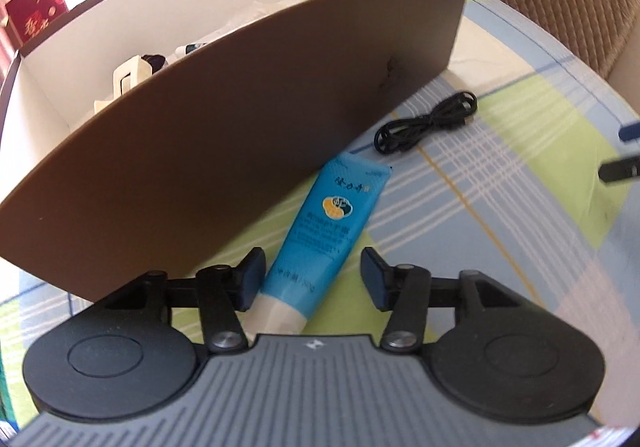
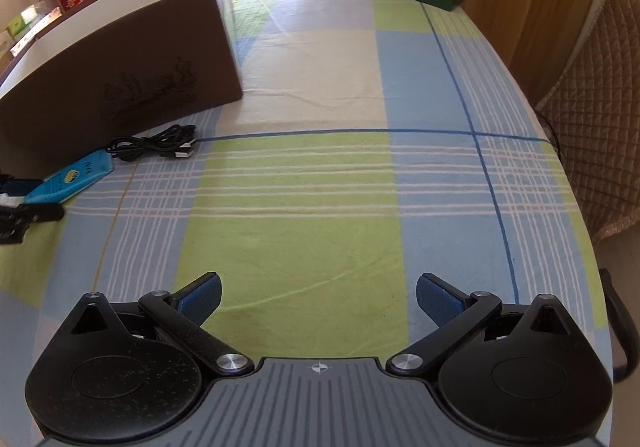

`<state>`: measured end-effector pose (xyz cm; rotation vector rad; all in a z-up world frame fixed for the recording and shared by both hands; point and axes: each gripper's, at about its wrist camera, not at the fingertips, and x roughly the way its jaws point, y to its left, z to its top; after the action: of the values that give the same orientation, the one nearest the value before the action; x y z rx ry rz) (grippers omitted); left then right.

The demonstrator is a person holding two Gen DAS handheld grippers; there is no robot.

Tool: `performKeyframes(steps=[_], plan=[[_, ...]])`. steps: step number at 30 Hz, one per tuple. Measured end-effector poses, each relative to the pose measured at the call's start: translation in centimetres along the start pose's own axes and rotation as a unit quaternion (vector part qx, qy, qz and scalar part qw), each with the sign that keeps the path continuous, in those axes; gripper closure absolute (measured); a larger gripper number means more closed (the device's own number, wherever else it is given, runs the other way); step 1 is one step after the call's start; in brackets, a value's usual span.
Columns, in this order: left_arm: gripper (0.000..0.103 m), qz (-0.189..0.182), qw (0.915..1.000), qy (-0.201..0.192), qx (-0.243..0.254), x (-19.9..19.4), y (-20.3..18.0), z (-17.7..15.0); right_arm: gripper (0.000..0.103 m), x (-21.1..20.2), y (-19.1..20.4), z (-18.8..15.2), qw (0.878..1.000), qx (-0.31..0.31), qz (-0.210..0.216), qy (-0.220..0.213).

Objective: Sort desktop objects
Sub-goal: 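Grasp the blue hand-cream tube with the left tool while the right tool grasps the black cable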

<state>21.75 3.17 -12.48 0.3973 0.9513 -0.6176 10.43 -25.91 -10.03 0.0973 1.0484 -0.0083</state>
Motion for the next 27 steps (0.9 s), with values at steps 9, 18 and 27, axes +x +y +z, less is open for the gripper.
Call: performKeyframes(steps=[9,18,27], plan=[[0.075,0.050,0.9939,0.014,-0.097,-2.3,-1.6,-2.7,0.002,0.4,1.8,0.7,0.998,-0.027,0.048,-0.017],[0.075,0.142,0.9618,0.024,-0.232,-5.8,0.2,-7.1,0.002,3.8,8.6,1.4,0.992,-0.097,0.077,-0.037],[0.074,0.158,0.9476,0.021,-0.277,-6.0,1.7,-7.5,0.002,7.6,13.1,2.6,0.988,-0.110,0.042,-0.096]])
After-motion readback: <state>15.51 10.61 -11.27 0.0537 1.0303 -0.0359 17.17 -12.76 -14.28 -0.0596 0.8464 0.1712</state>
